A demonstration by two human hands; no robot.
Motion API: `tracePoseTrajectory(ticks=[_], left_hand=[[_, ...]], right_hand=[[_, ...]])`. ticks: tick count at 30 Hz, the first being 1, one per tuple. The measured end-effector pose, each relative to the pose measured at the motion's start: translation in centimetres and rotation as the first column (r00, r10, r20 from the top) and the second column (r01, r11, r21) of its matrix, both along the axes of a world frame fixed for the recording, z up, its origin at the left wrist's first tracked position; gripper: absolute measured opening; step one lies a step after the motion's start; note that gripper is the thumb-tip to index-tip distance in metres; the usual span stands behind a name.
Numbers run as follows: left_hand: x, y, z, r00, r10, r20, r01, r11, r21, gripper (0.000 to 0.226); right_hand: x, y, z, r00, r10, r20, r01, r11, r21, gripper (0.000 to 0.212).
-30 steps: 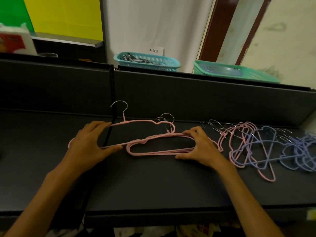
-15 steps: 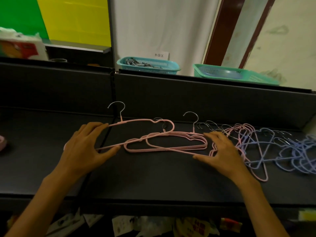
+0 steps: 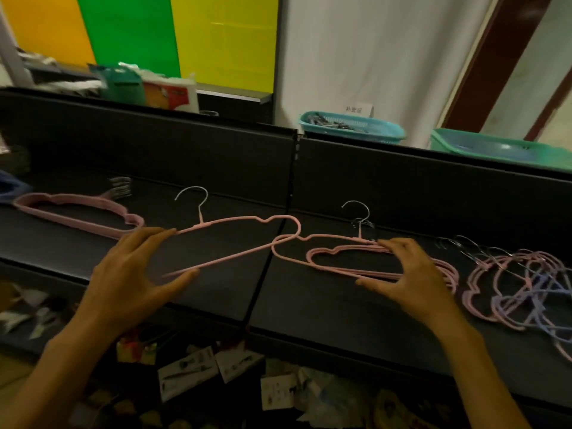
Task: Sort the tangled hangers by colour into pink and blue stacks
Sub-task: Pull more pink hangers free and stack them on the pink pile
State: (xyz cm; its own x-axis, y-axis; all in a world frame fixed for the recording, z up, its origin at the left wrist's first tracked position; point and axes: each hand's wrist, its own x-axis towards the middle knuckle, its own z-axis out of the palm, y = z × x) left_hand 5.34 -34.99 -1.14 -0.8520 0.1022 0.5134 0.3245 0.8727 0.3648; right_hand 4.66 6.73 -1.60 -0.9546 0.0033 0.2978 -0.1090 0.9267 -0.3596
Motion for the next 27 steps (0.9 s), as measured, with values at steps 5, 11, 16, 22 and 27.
tracePoseTrajectory(ticks=[5,11,16,22,27], left_hand=[[1.1,-8.6,0.2,0.997,0.079,-0.028,-0.079,0.997,-0.003,0.083],[1.5,-20.7,0.2,0.989,0.144,-0.034,-0.145,0.989,-0.039,0.085],[1.2,-29.5,-0.4,0.989,0.146,-0.024,-0.147,0.987,-0.065,0.086],[-0.9,-36.4,-1.1,0.991,0.132,-0.002,-0.132,0.989,-0.062,0.084],[-3.3,-41.0,-2.2,0.995,0.095,0.02,-0.094,0.994,-0.052,0.085]], right_hand=[[-2.2,-9.4,0.1,0.997,0.066,-0.032,-0.067,0.997,-0.038,0.09],[-4.0,-22.4,0.0,0.995,0.08,-0.056,-0.084,0.993,-0.078,0.09],[-5.6,-31.8,-0.1,0.993,0.08,-0.081,-0.089,0.989,-0.118,0.086],[-8.4,-39.6,-0.2,0.998,0.047,-0.044,-0.051,0.995,-0.091,0.088],[-11.1,-44.8,-0.7,0.999,0.046,-0.018,-0.048,0.994,-0.094,0.086]])
